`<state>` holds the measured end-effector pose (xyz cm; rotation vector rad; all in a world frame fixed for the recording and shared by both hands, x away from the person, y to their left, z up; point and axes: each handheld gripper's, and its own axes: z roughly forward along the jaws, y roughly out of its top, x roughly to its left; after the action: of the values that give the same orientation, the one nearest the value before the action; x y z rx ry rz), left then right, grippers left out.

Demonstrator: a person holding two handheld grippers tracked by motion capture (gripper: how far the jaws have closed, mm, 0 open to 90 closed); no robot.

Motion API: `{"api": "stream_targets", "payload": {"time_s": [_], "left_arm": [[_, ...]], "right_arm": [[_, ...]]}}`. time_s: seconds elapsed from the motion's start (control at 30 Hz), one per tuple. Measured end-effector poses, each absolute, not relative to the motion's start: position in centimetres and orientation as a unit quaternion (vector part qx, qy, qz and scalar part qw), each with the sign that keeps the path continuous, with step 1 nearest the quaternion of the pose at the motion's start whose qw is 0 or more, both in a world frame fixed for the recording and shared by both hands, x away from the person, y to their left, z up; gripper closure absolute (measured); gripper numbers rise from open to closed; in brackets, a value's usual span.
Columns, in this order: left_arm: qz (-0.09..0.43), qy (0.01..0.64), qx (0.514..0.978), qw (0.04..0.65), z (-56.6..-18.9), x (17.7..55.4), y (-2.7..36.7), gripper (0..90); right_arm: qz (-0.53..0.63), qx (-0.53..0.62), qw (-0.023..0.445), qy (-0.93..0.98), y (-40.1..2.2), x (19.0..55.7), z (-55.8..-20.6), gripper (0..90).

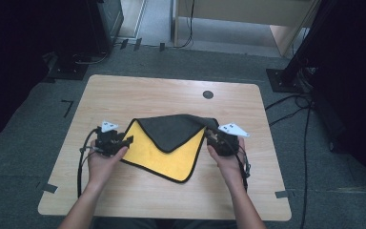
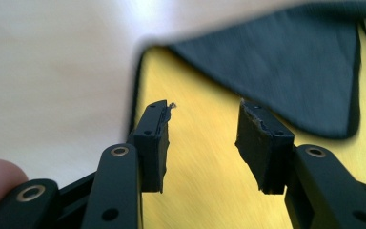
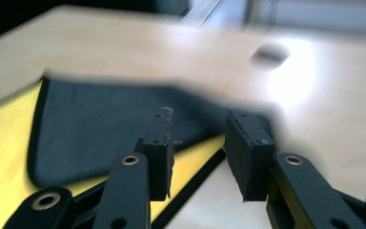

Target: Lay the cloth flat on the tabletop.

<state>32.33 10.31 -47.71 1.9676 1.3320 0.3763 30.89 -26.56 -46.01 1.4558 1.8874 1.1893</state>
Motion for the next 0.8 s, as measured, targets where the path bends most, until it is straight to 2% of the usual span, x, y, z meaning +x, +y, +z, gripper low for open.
{"api": "stream_targets", "payload": {"time_s": [0.03, 0.07, 0.1, 0.13, 0.17, 0.27, 0.5, 0.57, 0.73, 0.8], "left_arm": [[0.146, 0.517, 0.763, 0.360, -47.7, 32.3, 10.3, 53.6], [0.144, 0.503, 0.781, 0.342, -49.1, 31.4, 9.2, 53.0], [0.144, 0.503, 0.781, 0.342, -49.1, 31.4, 9.2, 52.2], [0.144, 0.498, 0.791, 0.326, -50.1, 30.7, 8.5, 51.3], [0.144, 0.498, 0.791, 0.326, -50.1, 30.7, 8.5, 50.8], [0.173, 0.490, 0.797, 0.306, -50.5, 30.0, 7.7, 49.1], [0.193, 0.488, 0.797, 0.298, -50.7, 29.5, 7.9, 48.4], [0.197, 0.494, 0.793, 0.295, -50.7, 29.3, 8.6, 48.2], [0.198, 0.501, 0.789, 0.294, -50.6, 29.5, 10.4, 47.1], [0.206, 0.511, 0.783, 0.291, -50.6, 29.7, 11.8, 45.9]], "right_arm": [[0.434, 0.531, 0.237, 0.688, -26.6, 30.9, -46.0, 63.5], [0.428, 0.525, 0.200, 0.708, -25.6, 30.3, -48.2, 63.5], [0.428, 0.525, 0.200, 0.708, -25.6, 30.3, -48.2, 63.5], [0.417, 0.512, 0.173, 0.730, -24.5, 29.8, -49.8, 61.2], [0.411, 0.506, 0.164, 0.740, -24.1, 29.7, -50.3, 59.6], [0.387, 0.484, 0.169, 0.767, -22.7, 28.9, -51.8, 56.3], [0.368, 0.470, 0.195, 0.778, -21.8, 27.3, -51.9, 58.7], [0.363, 0.471, 0.210, 0.776, -20.9, 25.5, -52.0, 61.6], [0.363, 0.472, 0.211, 0.775, -19.2, 22.9, -52.0, 62.6], [0.365, 0.457, 0.205, 0.785, -17.2, 21.0, -52.0, 63.5]]}}
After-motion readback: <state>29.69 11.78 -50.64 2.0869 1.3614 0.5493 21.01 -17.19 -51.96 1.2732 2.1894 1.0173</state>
